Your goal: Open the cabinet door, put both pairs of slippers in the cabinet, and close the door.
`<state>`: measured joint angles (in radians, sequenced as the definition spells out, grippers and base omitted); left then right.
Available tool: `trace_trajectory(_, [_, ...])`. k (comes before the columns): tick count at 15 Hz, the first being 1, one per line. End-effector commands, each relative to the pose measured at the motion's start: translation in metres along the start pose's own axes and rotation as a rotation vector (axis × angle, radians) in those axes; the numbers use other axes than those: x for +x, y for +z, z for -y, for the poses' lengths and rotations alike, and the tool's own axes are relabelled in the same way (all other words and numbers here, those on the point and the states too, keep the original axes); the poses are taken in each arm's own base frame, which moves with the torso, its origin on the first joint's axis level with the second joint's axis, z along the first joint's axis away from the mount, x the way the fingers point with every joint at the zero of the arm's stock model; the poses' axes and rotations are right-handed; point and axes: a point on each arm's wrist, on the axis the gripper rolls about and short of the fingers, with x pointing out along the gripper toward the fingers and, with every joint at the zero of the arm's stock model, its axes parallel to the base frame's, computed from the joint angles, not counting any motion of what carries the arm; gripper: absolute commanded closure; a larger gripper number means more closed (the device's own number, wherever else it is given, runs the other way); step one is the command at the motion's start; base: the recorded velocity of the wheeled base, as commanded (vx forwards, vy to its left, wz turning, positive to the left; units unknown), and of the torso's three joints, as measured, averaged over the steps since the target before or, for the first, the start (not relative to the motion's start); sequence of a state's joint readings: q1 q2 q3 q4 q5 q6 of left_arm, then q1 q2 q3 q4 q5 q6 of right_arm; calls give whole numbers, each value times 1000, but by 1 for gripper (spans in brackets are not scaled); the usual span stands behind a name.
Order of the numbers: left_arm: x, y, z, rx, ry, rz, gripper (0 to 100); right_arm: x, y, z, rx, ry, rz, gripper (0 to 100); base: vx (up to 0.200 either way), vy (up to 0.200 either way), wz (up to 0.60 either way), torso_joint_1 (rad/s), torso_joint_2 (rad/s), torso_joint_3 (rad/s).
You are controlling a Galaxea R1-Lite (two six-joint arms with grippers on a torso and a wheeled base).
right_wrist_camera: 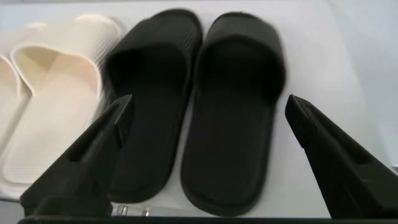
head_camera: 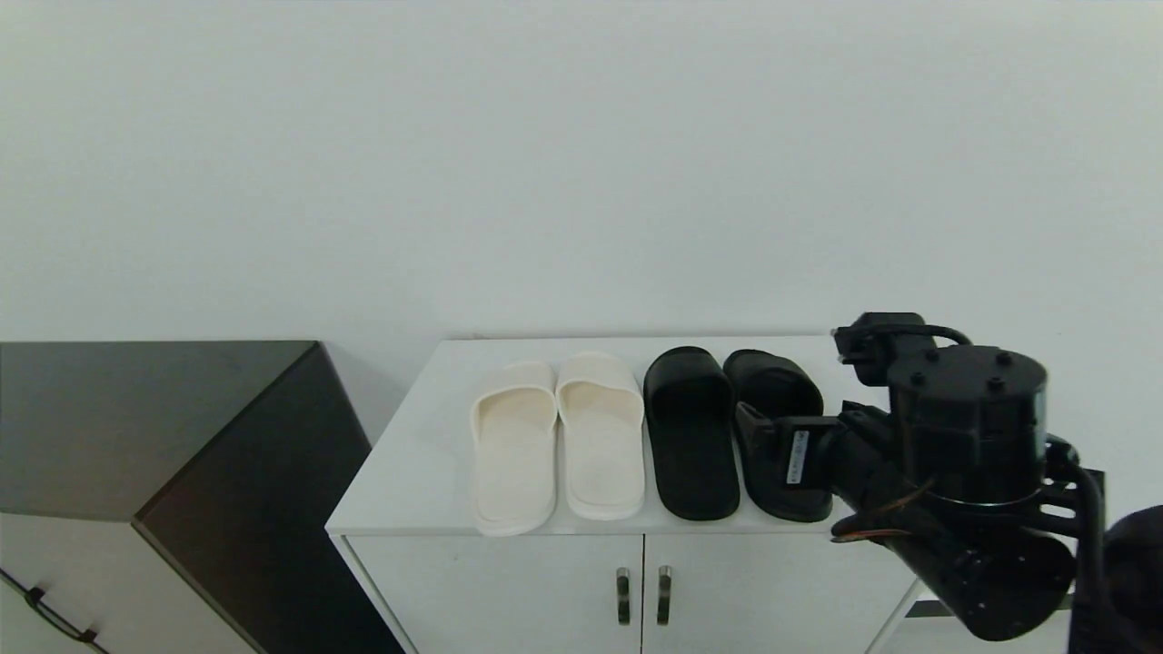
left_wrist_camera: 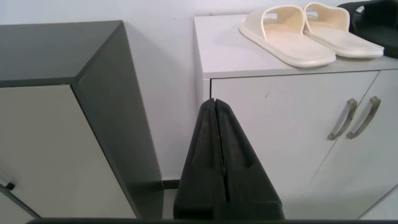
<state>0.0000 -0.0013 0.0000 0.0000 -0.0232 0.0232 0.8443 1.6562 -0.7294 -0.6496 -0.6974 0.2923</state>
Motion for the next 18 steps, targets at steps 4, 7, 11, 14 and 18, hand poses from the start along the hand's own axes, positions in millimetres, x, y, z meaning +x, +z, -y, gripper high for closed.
trace_trajectory(4, [0, 0, 0, 0, 0, -1, 100, 33, -18, -24, -36, -29, -14, 0, 0, 0, 0, 0, 0, 0])
trace_trajectory(7, [0, 0, 0, 0, 0, -1, 100, 52, -22, -27, -38, -65, -19, 0, 0, 0, 0, 0, 0, 0])
trace_trajectory(11, [0, 0, 0, 0, 0, -1, 100, 80, -25, -26, -28, -111, -16, 0, 0, 0, 0, 0, 0, 0])
trace_trajectory(14, [0, 0, 0, 0, 0, -1, 100, 106, -29, -27, -21, -146, -15, 0, 0, 0, 0, 0, 0, 0])
trace_trajectory(18, [0, 0, 0, 0, 0, -1, 100, 122, -29, -30, -12, -158, -3, 0, 0, 0, 0, 0, 0, 0])
